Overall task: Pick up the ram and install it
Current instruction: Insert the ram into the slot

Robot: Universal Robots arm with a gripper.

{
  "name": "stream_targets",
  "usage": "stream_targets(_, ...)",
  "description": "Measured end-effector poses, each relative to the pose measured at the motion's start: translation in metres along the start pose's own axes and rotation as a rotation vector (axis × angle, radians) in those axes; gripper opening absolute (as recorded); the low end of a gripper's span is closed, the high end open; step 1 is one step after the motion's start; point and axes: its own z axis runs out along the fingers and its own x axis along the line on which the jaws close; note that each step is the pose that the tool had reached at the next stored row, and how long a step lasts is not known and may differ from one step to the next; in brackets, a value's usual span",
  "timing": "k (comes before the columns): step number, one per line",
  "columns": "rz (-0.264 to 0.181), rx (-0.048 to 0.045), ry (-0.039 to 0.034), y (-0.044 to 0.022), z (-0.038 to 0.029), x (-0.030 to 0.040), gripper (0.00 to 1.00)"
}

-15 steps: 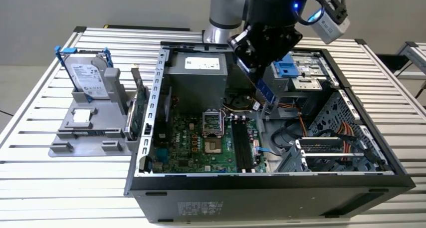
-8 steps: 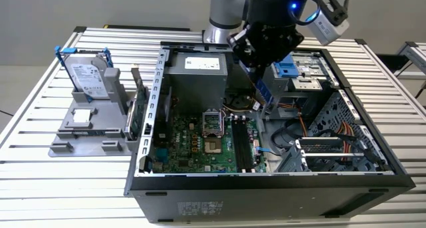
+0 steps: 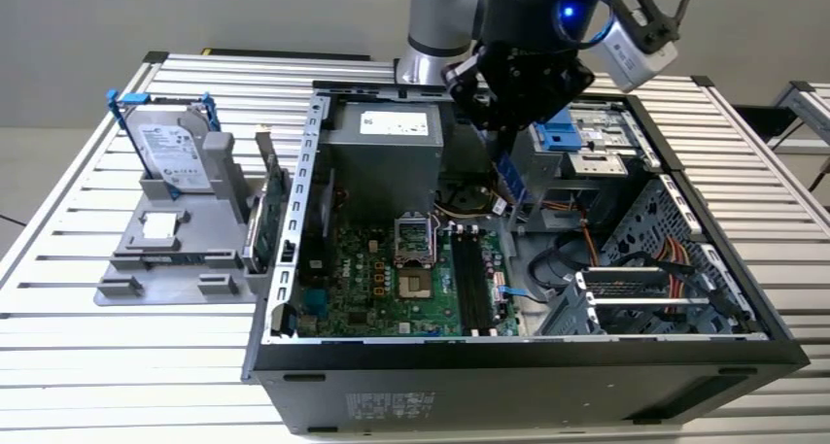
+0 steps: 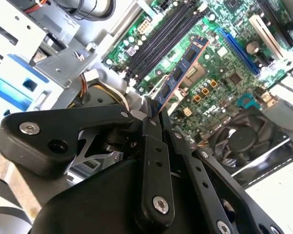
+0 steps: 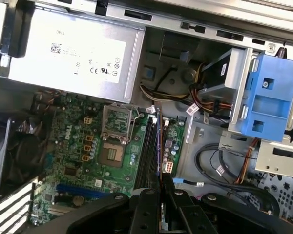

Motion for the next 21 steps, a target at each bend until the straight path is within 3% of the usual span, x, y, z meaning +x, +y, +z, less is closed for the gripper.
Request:
stream_targets(14,0.121,0.0017,-0.0005,-0.0001,0.0,-0.0006,0.0)
stream_targets(21,0.122,0.0018,-0.0005,-0.0002,0.0001,-0.001,0.0)
